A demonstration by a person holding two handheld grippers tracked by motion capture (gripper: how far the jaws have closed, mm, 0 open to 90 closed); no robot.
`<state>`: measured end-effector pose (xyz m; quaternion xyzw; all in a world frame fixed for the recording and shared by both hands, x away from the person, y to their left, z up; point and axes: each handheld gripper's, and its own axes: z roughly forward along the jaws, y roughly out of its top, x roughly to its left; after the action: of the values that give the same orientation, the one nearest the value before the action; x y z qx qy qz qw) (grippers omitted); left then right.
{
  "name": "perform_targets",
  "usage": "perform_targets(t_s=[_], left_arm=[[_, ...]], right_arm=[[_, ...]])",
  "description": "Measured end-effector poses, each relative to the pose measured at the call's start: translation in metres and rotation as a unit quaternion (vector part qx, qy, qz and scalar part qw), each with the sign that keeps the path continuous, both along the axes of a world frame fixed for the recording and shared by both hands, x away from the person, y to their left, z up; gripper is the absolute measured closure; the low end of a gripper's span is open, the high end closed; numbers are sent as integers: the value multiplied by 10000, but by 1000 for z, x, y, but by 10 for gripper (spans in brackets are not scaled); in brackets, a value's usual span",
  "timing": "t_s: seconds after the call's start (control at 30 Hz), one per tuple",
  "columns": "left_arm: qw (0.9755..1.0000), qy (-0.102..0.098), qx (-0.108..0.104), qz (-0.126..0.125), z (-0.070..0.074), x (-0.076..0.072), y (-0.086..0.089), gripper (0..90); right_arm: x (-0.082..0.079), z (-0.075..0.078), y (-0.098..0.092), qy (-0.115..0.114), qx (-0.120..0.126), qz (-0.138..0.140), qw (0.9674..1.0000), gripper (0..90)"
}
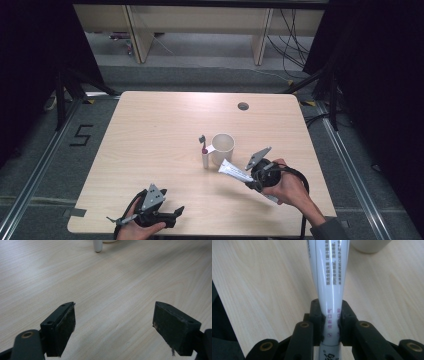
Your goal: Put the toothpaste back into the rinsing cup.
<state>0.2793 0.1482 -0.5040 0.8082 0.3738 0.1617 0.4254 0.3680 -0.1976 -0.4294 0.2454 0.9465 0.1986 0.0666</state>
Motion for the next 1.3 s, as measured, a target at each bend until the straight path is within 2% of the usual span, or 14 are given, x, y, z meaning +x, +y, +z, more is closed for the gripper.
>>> perform_targets(t_s=[0.27,0.3,0.33,0.43,0.53,0.57,0.63,0.7,0.9,1.03,1.07,1.13,1.2,1.3], left_arm=[[10000,-2,14,8,0,0,0,181],[10000,-9,61,-2,0,1,1,181],[10000,-7,96,3,0,0,1,181],[10000,0,-24,46,-1,0,-1,181],[10000,0,-31,47,-1,0,-1,181],[10000,6,89,-2,0,0,1,181],[10000,9,70,-9,0,1,1,181],[10000,20,87,-6,0,0,1,181],[10000,28,3,5,-1,0,0,181],[10000,29,-13,3,-1,0,0,181],[10000,27,13,-8,-1,0,0,181],[10000,24,-20,-6,-1,0,-1,181],[10000,27,-16,-5,-1,0,0,181],[10000,25,14,-1,-1,0,0,181]], right_arm=[[0,19,-15,-326,665,-65,9972,772],[-1,20,-16,-261,730,-203,9968,772],[2,23,-18,-409,840,-79,9956,772],[5,28,-22,-569,1179,-196,9912,772],[5,32,-24,-565,1321,-460,9885,772],[9,35,-26,-666,1620,-393,9838,772],[10,38,-28,-640,1684,-388,9829,772],[16,45,-30,-749,1998,-447,9760,772],[28,55,-28,-987,2330,-596,9656,773],[34,57,-26,-1057,2458,-607,9616,774],[38,59,-23,-1058,2630,-687,9565,773],[44,58,-21,-1144,2802,-688,9506,773],[49,60,-20,-1189,2858,-780,9477,773],[58,61,-14,-1273,3118,-804,9381,773]])
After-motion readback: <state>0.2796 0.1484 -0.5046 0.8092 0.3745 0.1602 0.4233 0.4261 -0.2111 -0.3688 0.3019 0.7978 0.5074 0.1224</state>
